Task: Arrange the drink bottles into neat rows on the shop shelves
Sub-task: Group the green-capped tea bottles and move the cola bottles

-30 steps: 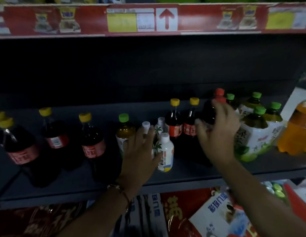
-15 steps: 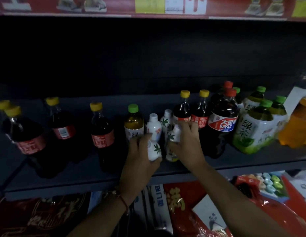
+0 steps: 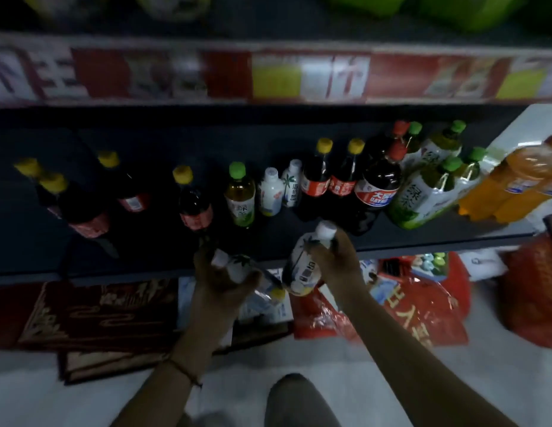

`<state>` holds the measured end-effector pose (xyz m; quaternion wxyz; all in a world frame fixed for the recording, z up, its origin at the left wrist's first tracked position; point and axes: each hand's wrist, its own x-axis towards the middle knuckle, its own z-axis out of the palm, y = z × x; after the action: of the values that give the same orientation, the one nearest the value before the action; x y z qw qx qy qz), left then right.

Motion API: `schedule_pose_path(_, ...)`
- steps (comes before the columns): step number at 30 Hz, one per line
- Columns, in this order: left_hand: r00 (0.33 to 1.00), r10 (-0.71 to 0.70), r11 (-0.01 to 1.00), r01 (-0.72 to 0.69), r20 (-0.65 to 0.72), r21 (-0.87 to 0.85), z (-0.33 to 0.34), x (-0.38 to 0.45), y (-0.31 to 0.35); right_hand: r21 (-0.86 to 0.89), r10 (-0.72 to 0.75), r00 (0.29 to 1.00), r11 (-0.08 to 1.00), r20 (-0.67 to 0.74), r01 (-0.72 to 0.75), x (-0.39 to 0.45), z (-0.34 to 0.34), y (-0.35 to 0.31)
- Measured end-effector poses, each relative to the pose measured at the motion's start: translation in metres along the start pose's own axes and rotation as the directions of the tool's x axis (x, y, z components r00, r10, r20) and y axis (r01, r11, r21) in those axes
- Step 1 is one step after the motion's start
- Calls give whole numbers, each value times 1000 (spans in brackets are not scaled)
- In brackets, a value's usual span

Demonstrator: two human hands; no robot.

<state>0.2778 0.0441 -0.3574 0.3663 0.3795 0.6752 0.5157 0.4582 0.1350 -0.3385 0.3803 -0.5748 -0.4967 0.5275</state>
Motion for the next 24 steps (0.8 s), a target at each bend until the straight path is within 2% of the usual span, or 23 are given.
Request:
schedule_pose_path(2,998,-57,998,57,-17,5,-21,-35,50,168,131,991,978,-18,-126,-36,-27,-47)
schedule_pose_path(5,992,-125,992,125,10,-2,-44,-81,145,303,224,973,925,51,-229,-85,-70,-134)
schedule_pose_path(12,1000,-11,1000,11,-2,-22,-67,-134,335,506,221,967,824,130,-256,-163,-145,-299)
schedule_pose_path(16,989,145,989,-145,-41,15,-67,-128,401,557,149,985,813,83,-170,-165,-158,-350)
schedule_pose_path(20,946,310,949,-303,-90,86,-68,-100,441,482,-17,998,876,57,-12,-147,-149,-387)
schedule_pose_path(24,898,428,891,-401,-98,214,-80,-45,482,368,-213,970,916,115,157,-120,-116,-420)
